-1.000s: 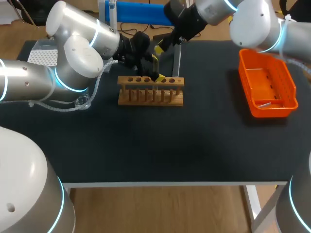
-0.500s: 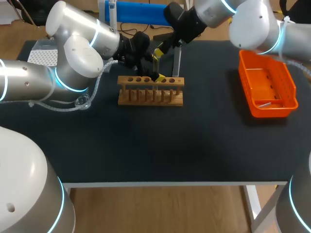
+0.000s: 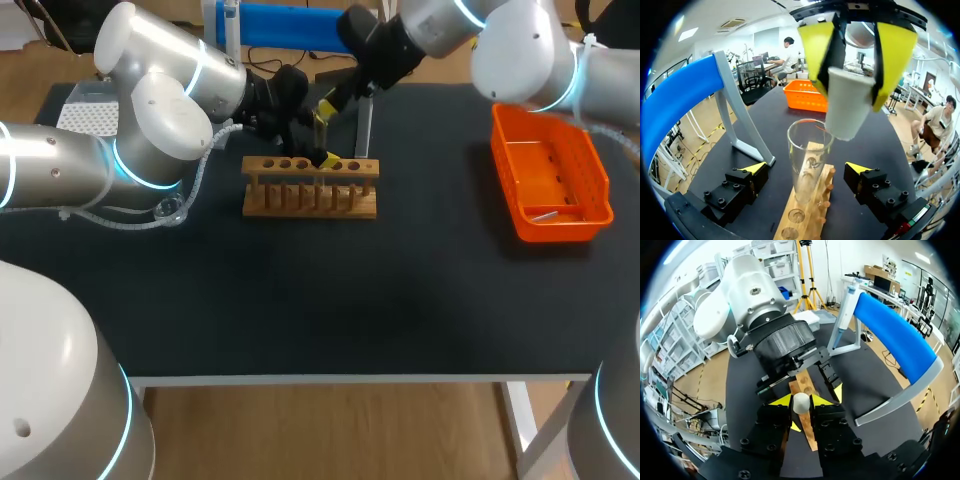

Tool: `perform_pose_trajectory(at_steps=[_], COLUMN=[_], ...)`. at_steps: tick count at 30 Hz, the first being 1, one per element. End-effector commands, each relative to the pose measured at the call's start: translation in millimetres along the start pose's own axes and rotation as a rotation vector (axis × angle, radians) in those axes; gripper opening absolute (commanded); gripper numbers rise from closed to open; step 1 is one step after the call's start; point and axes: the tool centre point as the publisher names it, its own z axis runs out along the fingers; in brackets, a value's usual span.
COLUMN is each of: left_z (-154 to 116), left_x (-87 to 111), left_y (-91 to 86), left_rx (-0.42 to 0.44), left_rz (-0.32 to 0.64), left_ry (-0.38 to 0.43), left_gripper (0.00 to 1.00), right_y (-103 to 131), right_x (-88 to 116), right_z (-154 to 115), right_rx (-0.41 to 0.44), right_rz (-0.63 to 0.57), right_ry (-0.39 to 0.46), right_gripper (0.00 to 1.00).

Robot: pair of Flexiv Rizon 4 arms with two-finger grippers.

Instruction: Invert the test tube, pick up the pipette, mount the tip to pipette, aspirate from beaker and dispense into the tube, eject the tip, return the pipette, and cap with the stopper.

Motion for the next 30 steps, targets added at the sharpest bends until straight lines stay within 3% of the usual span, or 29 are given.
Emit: perform_pose_trajectory(at_steps=[1, 30], left_z=[0.9, 0.9], left_x=[-0.2, -0.2], left_y=[0.9, 0.9], left_rx=[0.004, 0.004], left_rz=[0.001, 0.001], left_ry=[0.0, 0.0], left_gripper=[1.0, 1.0], right_y=[4.0, 7.8], right_x=[-2.2, -4.0], right_z=[-5.5, -1.2], right_rx=[0.003, 0.073], right_rz=[-0.008, -0.02], right_ry=[-0.003, -0.004], right_gripper=[0.0, 0.0])
